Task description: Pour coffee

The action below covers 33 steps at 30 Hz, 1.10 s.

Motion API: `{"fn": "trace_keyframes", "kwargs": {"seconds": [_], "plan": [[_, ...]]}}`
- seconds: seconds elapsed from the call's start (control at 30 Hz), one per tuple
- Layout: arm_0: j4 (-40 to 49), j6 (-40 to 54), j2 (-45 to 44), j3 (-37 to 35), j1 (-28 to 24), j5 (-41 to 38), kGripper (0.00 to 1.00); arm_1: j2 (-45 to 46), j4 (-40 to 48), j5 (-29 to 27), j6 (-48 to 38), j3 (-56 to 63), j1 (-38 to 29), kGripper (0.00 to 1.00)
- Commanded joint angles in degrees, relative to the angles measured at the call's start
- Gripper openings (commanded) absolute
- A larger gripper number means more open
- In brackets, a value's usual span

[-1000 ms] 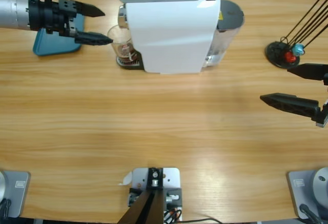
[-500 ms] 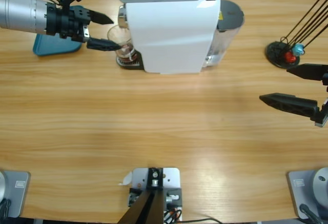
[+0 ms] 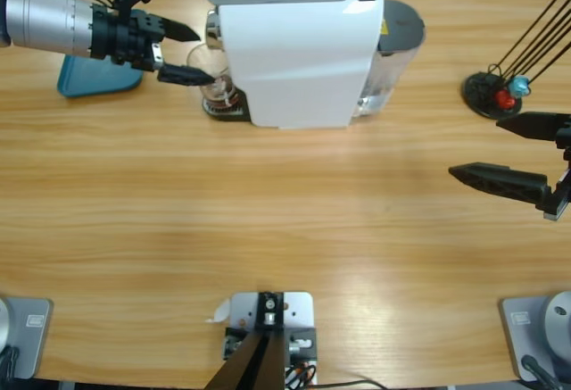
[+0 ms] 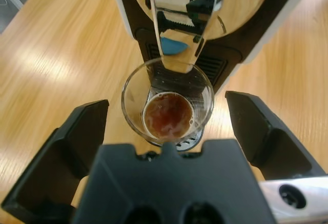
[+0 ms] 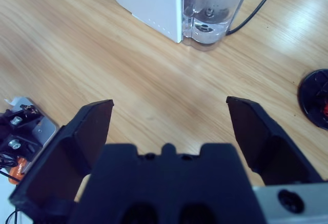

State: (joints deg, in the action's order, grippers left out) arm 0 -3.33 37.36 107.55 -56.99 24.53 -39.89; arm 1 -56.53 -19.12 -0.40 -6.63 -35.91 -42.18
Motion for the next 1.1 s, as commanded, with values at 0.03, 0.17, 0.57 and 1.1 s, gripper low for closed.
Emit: {"fn": "trace_keyframes", "kwargs": {"seconds": [0.03, 0.17, 0.57, 1.1], "plan": [[0.08, 0.6, 4.81, -0.62, 1.31, 0.87, 1.0, -1.16, 0.57, 0.22, -0.67, 2.07, -0.53, 1.0], [0.08, 0.6, 5.5, -0.67, 1.93, 1.17, 1.0, -1.18, 0.57, 0.29, -0.67, 2.07, -0.53, 1.0], [0.08, 0.52, 6.46, -1.35, 2.98, 4.25, 0.983, -1.46, 0.57, 0.43, -0.67, 2.07, -0.53, 1.0], [-0.62, 0.36, 6.97, -1.3, 2.61, 4.44, 0.503, -1.92, 0.66, 0.48, -0.67, 1.98, -0.55, 1.0]]}}
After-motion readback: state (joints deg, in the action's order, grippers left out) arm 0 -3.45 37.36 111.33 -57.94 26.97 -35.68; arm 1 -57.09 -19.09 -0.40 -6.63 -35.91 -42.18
